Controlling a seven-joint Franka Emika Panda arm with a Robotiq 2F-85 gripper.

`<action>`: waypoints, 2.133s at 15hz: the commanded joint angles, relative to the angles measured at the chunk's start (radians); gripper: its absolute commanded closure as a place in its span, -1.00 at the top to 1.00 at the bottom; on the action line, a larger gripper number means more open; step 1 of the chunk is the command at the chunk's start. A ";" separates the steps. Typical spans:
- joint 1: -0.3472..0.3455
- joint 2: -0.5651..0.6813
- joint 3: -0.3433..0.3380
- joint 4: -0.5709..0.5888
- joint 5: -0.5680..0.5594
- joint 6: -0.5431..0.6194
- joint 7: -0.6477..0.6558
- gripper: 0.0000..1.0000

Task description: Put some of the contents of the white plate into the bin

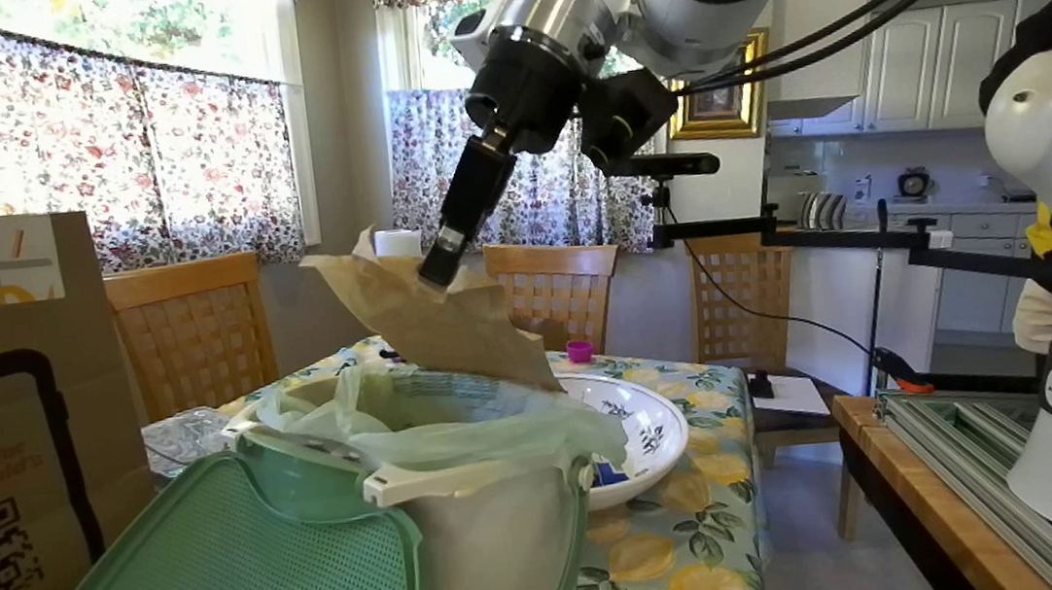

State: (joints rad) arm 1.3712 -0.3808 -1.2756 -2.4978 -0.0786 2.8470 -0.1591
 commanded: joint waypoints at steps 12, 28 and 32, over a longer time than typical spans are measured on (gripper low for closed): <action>0.044 0.062 0.060 0.152 -0.071 -0.090 -0.039 -1.00; 0.376 -0.021 -0.313 0.073 -0.009 -0.049 -0.112 -1.00; 0.474 0.006 -0.460 0.074 -0.029 -0.055 -0.081 -0.33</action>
State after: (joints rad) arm 1.7724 -0.3706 -1.6436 -2.4245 -0.1025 2.7872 -0.2354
